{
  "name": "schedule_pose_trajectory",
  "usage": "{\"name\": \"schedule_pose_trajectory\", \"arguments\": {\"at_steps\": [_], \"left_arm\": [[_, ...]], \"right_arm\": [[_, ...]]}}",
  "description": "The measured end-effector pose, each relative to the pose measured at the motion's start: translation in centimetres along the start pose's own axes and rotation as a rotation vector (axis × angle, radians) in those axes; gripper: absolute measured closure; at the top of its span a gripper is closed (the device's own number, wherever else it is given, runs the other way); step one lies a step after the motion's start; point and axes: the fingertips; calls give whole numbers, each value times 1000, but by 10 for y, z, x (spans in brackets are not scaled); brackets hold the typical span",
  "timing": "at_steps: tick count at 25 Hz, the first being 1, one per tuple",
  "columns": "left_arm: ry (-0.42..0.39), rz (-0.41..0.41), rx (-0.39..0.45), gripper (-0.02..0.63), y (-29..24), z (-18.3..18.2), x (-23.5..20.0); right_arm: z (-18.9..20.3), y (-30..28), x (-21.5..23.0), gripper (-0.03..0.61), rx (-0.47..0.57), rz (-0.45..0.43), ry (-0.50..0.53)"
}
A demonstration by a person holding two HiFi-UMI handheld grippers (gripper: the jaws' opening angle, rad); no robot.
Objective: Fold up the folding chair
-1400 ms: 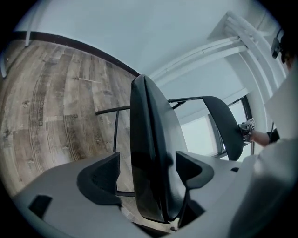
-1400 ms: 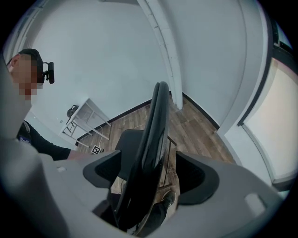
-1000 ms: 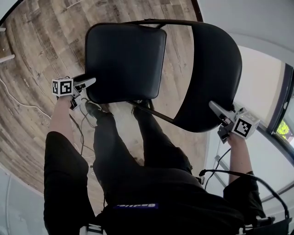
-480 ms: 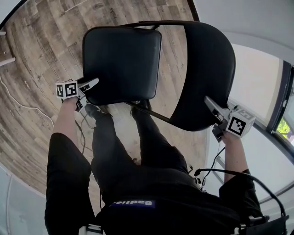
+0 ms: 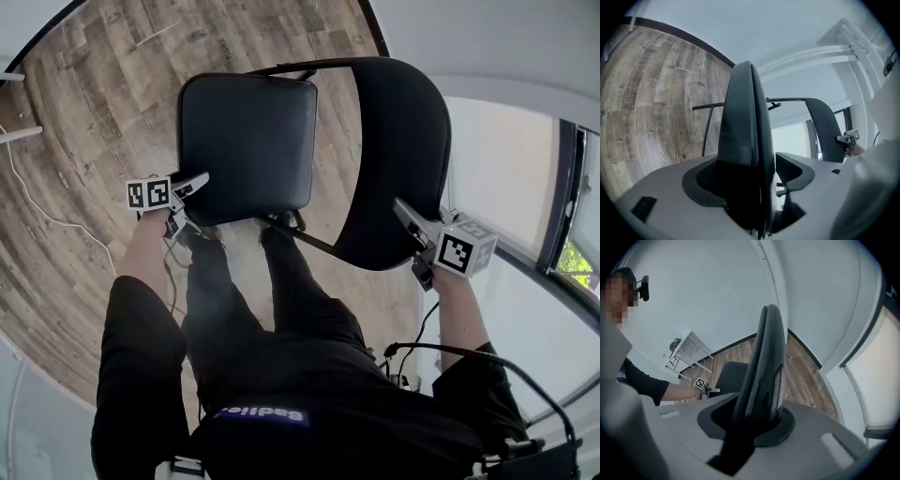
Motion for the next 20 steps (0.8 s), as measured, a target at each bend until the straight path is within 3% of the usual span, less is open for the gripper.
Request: {"name": "schedule_pose_trajectory", "arguments": {"at_steps": [5,13,17,20], "left_arm": [[0,-23,19,278,7,4,48],[-34,-145,52,318,12,10,114],[-38,-156,65,331,11,10,148],[-36,-160,70,339,11,11,173]], "right_arm": [[-11,26,-8,500,-37,46,23],[-29,54,-19,500,-29,45,38],[-39,67,-26,500,-25,50,34],[-44,76,-37,500,-49,47,88]]}}
Point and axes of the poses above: the fingertips, and each gripper's own axes: y backward along the fingers, x to its right, z out of its underside, and after that the axes turned 13 degrees about x, right-handed
